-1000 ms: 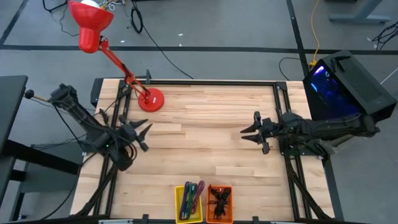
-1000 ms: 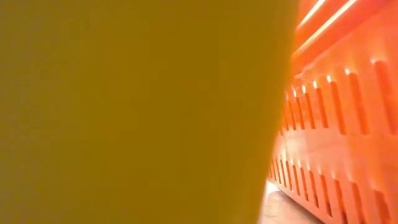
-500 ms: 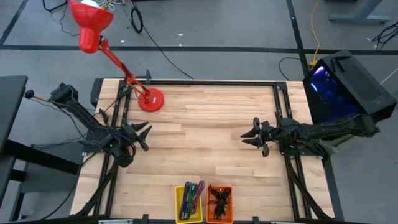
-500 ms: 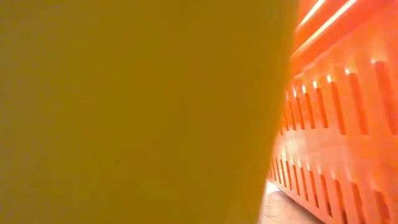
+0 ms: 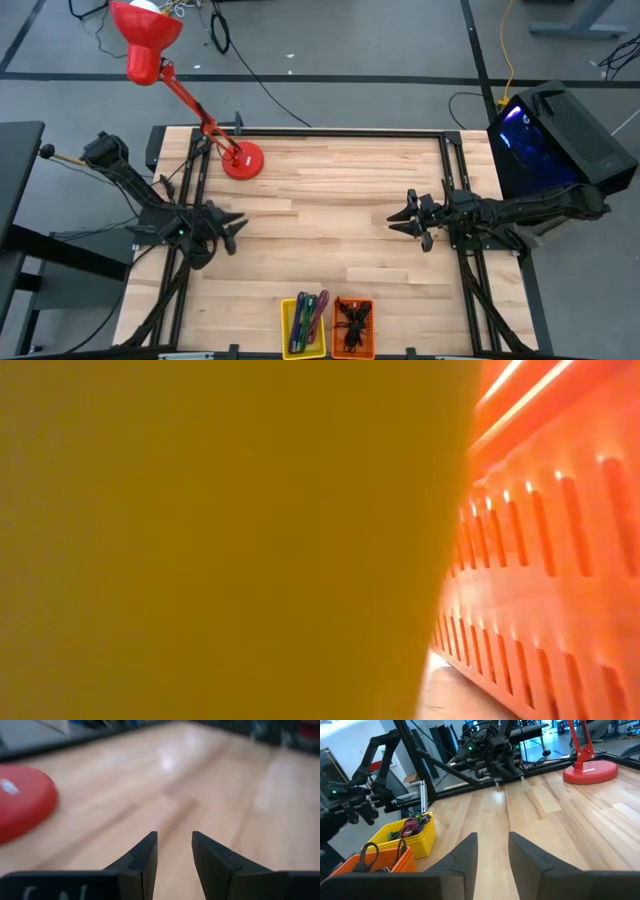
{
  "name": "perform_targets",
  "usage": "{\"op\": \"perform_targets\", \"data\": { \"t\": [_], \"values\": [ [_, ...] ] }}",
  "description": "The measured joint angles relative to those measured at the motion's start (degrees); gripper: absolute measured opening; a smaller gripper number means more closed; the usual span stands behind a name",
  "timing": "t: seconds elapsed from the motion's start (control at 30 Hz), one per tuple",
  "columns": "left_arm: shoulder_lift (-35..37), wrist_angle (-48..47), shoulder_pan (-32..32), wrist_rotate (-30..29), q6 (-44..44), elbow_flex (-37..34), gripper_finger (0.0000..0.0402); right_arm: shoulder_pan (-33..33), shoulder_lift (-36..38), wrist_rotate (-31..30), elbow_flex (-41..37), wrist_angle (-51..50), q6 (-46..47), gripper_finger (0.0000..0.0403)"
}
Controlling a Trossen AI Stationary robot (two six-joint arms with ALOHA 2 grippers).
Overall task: Pick & Place USB Port
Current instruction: Return to Home Position
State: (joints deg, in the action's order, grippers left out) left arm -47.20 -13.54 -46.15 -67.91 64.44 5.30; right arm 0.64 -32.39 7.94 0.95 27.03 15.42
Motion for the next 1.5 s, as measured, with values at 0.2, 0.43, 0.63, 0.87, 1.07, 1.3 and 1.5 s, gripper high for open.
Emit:
{"op": "perform_targets", "data": {
  "t": [0.2,0.43,0.63,0.87,1.07,1.3,1.5],
  "values": [
    [0.0,0.5,0.0,14.4,-2.1,0.0,0.0126,0.0,0.0,0.0,0.0,0.0,0.0,0.0111],
    [0.0,1.0,0.0,26.3,-2.0,0.0,0.0126,0.0,1.5,-0.4,0.0,-0.1,0.0,0.0111],
    [1.0,0.9,0.0,29.9,-2.0,0.0,0.0126,0.0,8.3,-1.0,0.0,0.0,0.0,0.0111],
    [11.4,1.0,0.0,30.3,-2.0,0.0,0.0126,-0.1,20.1,-1.0,0.0,0.0,0.0,0.0111],
    [21.2,1.4,0.1,30.3,-2.0,-0.1,0.0126,-0.1,31.0,-1.1,0.0,0.0,0.0,0.0111],
    [30.1,2.4,2.3,30.4,-2.1,-0.2,0.0126,-0.1,32.4,-1.1,0.1,6.5,0.0,0.0111],
    [37.5,17.1,9.3,30.7,-2.5,-4.4,0.0126,-0.1,32.4,-1.1,0.0,6.8,0.1,0.0111]
  ]
}}
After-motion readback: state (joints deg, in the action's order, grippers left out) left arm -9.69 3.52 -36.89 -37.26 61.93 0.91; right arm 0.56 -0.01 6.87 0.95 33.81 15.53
